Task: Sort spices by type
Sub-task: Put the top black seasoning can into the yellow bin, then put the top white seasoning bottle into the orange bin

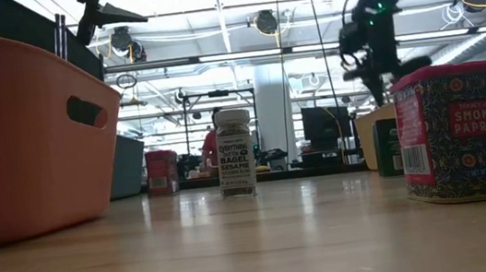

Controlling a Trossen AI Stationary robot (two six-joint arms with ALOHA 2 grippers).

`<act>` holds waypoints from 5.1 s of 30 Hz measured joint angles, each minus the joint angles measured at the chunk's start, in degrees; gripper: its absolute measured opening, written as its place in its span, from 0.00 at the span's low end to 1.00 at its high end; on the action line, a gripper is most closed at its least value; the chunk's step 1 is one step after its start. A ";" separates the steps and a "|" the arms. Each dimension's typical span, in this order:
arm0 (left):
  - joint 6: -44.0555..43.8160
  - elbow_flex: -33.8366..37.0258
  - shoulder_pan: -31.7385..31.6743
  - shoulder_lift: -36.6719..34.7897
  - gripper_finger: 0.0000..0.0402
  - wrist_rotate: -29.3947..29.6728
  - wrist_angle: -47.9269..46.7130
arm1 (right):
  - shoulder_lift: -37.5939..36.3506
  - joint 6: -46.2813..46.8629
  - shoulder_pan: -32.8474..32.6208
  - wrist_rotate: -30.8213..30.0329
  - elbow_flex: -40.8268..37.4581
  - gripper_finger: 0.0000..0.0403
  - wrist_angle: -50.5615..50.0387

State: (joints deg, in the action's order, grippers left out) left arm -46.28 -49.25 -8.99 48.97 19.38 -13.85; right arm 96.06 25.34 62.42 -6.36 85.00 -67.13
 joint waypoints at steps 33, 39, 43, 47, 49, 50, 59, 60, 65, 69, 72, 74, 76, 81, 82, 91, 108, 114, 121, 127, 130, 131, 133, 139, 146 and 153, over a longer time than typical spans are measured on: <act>0.68 0.00 0.00 0.00 0.49 -2.36 -0.20 | -8.36 7.82 -15.71 -3.79 -15.70 0.00 -1.58; 0.53 0.00 0.00 0.00 0.49 -1.30 -0.20 | -8.36 6.73 -13.30 -3.84 -26.12 0.00 6.57; 0.26 0.00 0.00 0.00 0.49 -1.27 -0.20 | -8.36 6.14 -12.46 -4.46 -27.22 0.00 8.14; 0.10 0.00 0.00 0.00 0.49 -1.25 -0.20 | -8.37 5.36 -11.34 -7.04 -27.19 0.00 10.71; 0.09 0.00 0.00 0.00 0.49 -1.25 -0.17 | -8.39 4.96 -10.39 -7.19 -27.19 0.00 12.06; 0.08 0.00 0.00 0.00 0.49 -1.24 -0.19 | -8.39 4.80 -9.95 -7.21 -27.19 0.00 12.58; 0.04 0.00 0.00 0.00 0.49 -1.18 -0.17 | -8.41 3.28 -6.83 -7.43 -27.19 0.00 15.59; 0.04 0.00 0.00 0.00 0.49 -1.18 -0.17 | -8.41 3.28 -6.65 -7.55 -27.19 0.00 16.21; 0.02 0.00 0.00 0.00 0.49 -1.11 -0.16 | -8.41 3.10 -6.19 -7.34 -27.19 0.00 16.14; 0.01 0.00 0.00 0.00 0.49 -1.11 -0.16 | -8.86 3.37 -6.70 -7.10 -26.46 0.00 11.95; -0.35 0.00 0.00 0.00 0.49 -1.15 -0.15 | -10.78 3.54 -7.92 -7.27 -24.39 0.00 9.10; -1.08 0.00 0.00 0.00 0.49 -2.78 0.01 | -12.62 4.16 -9.03 -7.17 -22.54 0.00 7.34; -1.03 0.00 0.01 -0.01 0.49 -5.54 0.34 | -15.00 4.25 -10.54 -6.98 -20.40 0.00 7.08; -0.99 0.00 0.63 0.18 0.49 -8.34 0.54 | -21.58 4.24 -16.17 -3.96 -15.54 0.00 8.33; -0.98 0.00 0.80 0.23 0.49 -8.42 0.53 | -22.85 4.49 -17.53 -3.72 -14.65 0.00 8.82; 7.26 -8.81 4.05 7.47 0.49 -12.86 -4.98 | -31.99 8.89 -25.73 -3.92 -12.18 0.00 14.47; 45.53 -27.23 4.26 31.28 0.49 -20.74 -20.79 | -32.19 9.86 -29.91 -4.02 -12.20 0.00 14.57; 46.56 -27.23 4.30 37.34 0.49 -20.63 -20.57 | -32.19 9.77 -30.73 -4.04 -12.20 0.00 14.57; 41.84 -27.23 5.44 41.24 0.59 -20.74 -20.22 | -32.19 8.48 -31.44 -4.06 -12.20 0.00 14.32; 45.85 -26.23 6.64 42.48 0.77 -19.10 -18.34 | -32.19 8.40 -31.42 -4.07 -12.20 0.00 13.39; 47.05 -24.15 6.95 43.94 0.81 -19.15 -15.28 | -32.19 8.28 -31.42 -4.06 -12.20 0.00 13.14; 47.09 -23.37 6.99 44.08 0.81 -19.15 -13.96 | -32.19 8.26 -31.42 -4.06 -12.20 0.00 12.95; 47.08 -21.61 6.91 44.32 0.81 -19.12 -11.67 | -32.19 8.26 -31.42 -4.06 -12.22 0.00 12.48; 47.11 -16.50 6.71 44.52 0.81 -17.58 -7.06 | -32.19 8.28 -31.42 -4.07 -12.22 0.00 11.19; 45.62 -12.02 6.73 44.50 0.81 -17.35 -1.23 | -32.19 8.28 -31.42 -4.40 -12.22 0.00 11.23; 45.10 -9.07 6.73 44.51 0.81 -17.38 2.41 | -32.19 8.28 -31.42 -4.54 -12.22 0.00 11.23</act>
State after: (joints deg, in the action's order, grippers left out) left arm -1.18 -58.32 -2.26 93.48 2.00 -11.44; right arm 63.88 33.63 31.00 -10.90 72.77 -55.90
